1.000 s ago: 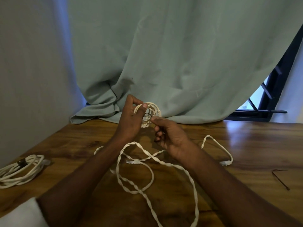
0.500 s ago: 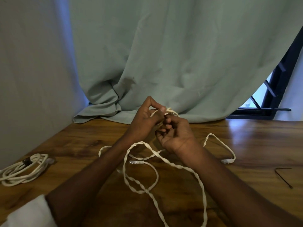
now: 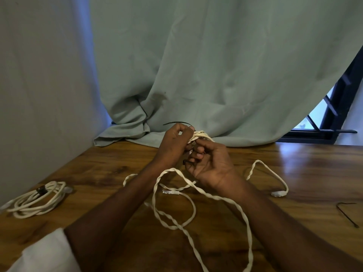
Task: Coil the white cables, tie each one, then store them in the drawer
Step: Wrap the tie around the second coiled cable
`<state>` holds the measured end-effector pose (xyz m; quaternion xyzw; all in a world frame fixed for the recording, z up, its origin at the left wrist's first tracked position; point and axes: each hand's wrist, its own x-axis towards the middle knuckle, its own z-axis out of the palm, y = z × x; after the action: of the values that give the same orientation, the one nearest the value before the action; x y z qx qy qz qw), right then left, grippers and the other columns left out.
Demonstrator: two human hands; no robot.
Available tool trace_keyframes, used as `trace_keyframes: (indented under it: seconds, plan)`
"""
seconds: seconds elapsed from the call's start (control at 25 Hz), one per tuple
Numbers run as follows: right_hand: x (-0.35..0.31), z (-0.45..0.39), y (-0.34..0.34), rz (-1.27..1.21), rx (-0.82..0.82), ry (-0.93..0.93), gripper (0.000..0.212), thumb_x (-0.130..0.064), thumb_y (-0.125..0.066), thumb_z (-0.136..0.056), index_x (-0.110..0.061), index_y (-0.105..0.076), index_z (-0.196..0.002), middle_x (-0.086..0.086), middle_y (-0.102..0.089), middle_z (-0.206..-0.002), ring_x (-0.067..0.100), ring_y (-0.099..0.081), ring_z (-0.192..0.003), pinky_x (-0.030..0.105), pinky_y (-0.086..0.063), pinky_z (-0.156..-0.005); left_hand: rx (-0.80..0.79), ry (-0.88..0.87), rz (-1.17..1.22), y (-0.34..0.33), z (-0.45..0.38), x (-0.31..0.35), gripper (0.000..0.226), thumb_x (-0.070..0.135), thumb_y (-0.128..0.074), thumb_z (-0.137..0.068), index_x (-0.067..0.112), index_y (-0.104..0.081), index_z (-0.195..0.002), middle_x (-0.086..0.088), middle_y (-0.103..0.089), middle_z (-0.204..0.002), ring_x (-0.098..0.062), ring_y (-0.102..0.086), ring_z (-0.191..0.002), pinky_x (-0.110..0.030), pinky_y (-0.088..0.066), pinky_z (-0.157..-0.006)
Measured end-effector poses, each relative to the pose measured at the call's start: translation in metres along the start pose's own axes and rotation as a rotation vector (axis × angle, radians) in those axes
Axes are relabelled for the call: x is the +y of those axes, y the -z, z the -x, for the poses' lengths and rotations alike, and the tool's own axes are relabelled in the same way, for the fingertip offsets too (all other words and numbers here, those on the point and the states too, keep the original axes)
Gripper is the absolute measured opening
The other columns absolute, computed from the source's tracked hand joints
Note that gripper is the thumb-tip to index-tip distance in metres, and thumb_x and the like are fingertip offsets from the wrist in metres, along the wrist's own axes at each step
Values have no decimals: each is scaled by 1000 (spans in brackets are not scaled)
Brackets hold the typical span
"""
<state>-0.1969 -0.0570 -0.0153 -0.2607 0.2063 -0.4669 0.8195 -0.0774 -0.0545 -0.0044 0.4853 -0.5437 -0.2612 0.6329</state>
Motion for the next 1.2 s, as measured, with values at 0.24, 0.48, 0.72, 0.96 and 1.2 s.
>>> trace_keyframes:
  seconds: [0.24,0.48,0.72,0.96,1.2]
  plan:
    - [5,-2,-3,550,-53,250,19,-12,-59,-101,-20,-76,-101,-5,-57,-65,6,-46,-55,25,-38,-60,146,10,63,10,-4,4,30,27,-60,-104,13,-59,-78,3,-55,-54,-7,-50,-48,-22,-43,-50]
    - [7,7,-9,814,-47,360,21,-12,-64,-101,-17,-76,-117,4,-76,-80,10,-65,-69,23,-52,-66,223,-1,110,20,-8,-1,15,14,-60,-101,4,-64,-91,-8,-52,-67,-8,-45,-49,-21,-39,-45]
    - [-11,17,-15,897,-83,428,17,-18,-63,-101,-19,-75,-113,5,-81,-94,12,-70,-84,27,-46,-67,394,-6,237,53,-24,-10,8,9,-61,-100,6,-62,-93,-4,-47,-62,-8,-39,-47,-22,-31,-43]
    - [-26,15,-12,712,-212,277,25,-15,-54,-104,-15,-71,-122,6,-79,-114,12,-71,-90,28,-46,-70,420,43,266,69,-33,-16,12,12,-63,-100,10,-63,-88,-2,-48,-60,-8,-40,-46,-20,-32,-41]
    - [-32,10,-5,501,-350,110,49,1,-40,-94,-11,-61,-136,7,-73,-132,16,-70,-102,28,-47,-73,411,81,323,72,-37,-18,15,13,-63,-100,12,-62,-85,-2,-48,-59,-9,-39,-46,-21,-30,-41]
